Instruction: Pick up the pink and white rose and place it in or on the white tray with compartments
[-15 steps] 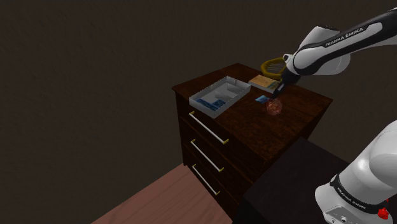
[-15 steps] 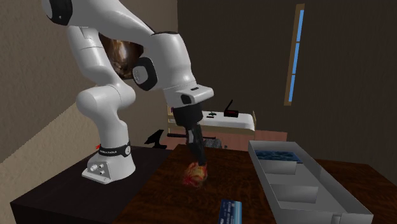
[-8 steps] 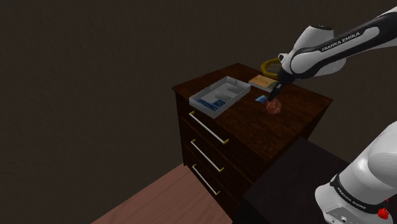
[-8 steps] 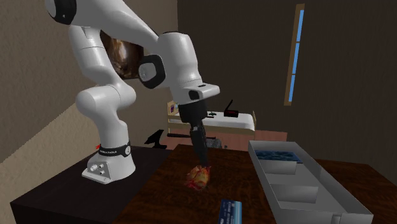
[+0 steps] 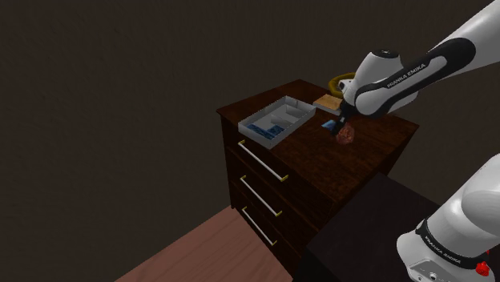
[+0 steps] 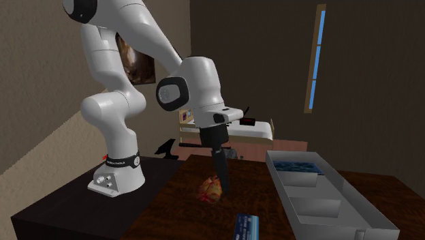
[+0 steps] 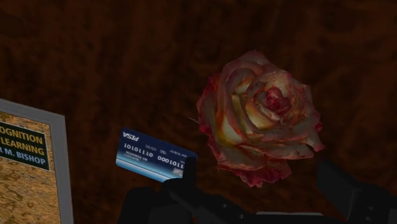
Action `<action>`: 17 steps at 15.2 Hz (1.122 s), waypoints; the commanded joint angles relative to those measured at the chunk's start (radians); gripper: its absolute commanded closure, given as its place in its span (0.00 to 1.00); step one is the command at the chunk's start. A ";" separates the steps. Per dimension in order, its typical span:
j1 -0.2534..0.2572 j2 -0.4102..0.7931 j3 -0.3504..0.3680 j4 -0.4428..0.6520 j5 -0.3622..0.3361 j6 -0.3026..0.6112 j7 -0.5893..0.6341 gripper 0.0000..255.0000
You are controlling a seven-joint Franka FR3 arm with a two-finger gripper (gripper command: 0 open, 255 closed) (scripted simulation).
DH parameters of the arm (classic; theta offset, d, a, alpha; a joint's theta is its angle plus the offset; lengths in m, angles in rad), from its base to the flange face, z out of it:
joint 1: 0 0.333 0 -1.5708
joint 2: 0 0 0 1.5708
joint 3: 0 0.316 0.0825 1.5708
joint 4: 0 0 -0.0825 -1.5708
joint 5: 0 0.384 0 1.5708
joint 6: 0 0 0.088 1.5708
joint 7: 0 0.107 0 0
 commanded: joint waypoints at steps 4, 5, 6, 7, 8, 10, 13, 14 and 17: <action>0.003 0.033 -0.003 0.004 0.005 0.029 -0.004 0.00; 0.003 0.033 -0.003 0.004 0.005 0.029 -0.004 0.00; 0.003 0.033 -0.003 0.004 0.005 0.029 -0.004 0.00; 0.003 0.033 -0.003 0.004 0.005 0.029 -0.004 0.00; 0.003 0.032 -0.003 0.004 0.005 0.029 -0.004 0.00; 0.003 0.032 -0.003 0.004 0.005 0.029 -0.004 1.00; 0.003 0.032 -0.004 0.005 0.006 0.028 -0.004 1.00; 0.003 0.033 -0.004 0.005 0.006 0.029 -0.004 1.00; 0.003 0.034 -0.004 0.004 0.006 0.031 -0.004 1.00</action>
